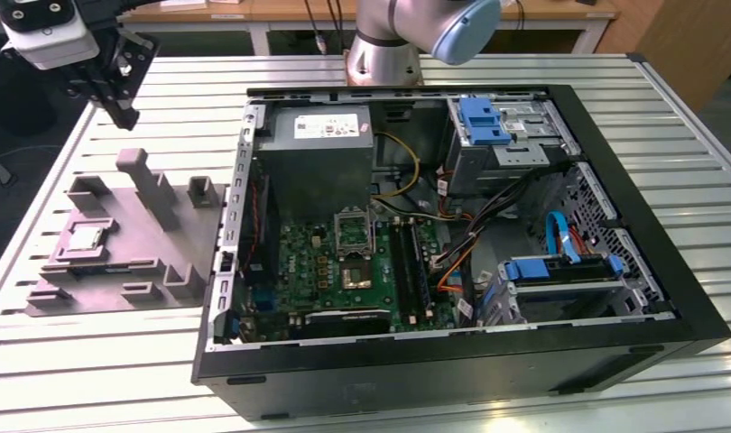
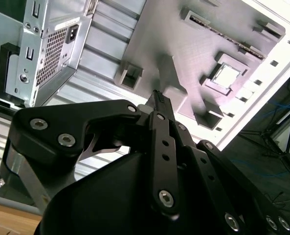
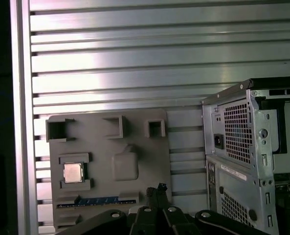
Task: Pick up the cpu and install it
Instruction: 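Reach for the cpu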
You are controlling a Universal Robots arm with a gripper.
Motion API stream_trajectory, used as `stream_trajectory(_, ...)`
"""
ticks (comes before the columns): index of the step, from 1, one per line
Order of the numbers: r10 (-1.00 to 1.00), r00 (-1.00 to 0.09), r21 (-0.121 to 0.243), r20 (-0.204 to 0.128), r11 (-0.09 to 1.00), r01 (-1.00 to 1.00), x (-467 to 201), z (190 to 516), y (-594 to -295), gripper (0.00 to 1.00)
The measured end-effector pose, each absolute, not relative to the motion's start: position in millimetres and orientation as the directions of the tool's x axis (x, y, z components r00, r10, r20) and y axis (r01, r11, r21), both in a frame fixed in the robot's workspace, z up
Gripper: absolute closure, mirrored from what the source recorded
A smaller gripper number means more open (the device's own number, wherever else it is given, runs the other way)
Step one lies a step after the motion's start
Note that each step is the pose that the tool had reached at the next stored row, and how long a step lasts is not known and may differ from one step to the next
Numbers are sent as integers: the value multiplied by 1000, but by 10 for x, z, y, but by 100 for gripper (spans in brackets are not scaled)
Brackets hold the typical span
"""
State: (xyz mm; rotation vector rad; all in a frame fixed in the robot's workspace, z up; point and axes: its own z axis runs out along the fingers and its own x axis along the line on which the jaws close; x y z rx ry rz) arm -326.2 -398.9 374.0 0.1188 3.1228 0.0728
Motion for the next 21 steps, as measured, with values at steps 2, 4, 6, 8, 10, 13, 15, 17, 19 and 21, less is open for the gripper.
stream_trajectory(2,76,-997,47,-14,996,76,-3278,3739,-3990,89)
stream_trajectory(4,76,-997,47,-14,996,76,-3295,3738,-3990,89)
stream_trajectory(6,76,-997,47,-14,996,76,-3309,3737,-3990,89)
stream_trajectory(8,76,-997,47,-14,996,75,-3313,3736,-3990,89)
stream_trajectory(10,76,-997,47,-14,996,76,-3319,3736,-3989,89)
stream_trajectory(13,76,-997,47,-14,996,76,-3321,3736,-3989,89)
stream_trajectory(15,76,-997,47,-14,996,76,-3322,3735,-3990,89)
stream_trajectory(17,76,-997,47,-14,996,76,-3326,3736,-3990,89)
stream_trajectory(19,76,-997,47,-14,996,76,-3329,3735,-3989,89)
stream_trajectory(21,76,-997,47,-14,996,76,-3335,3735,-3990,89)
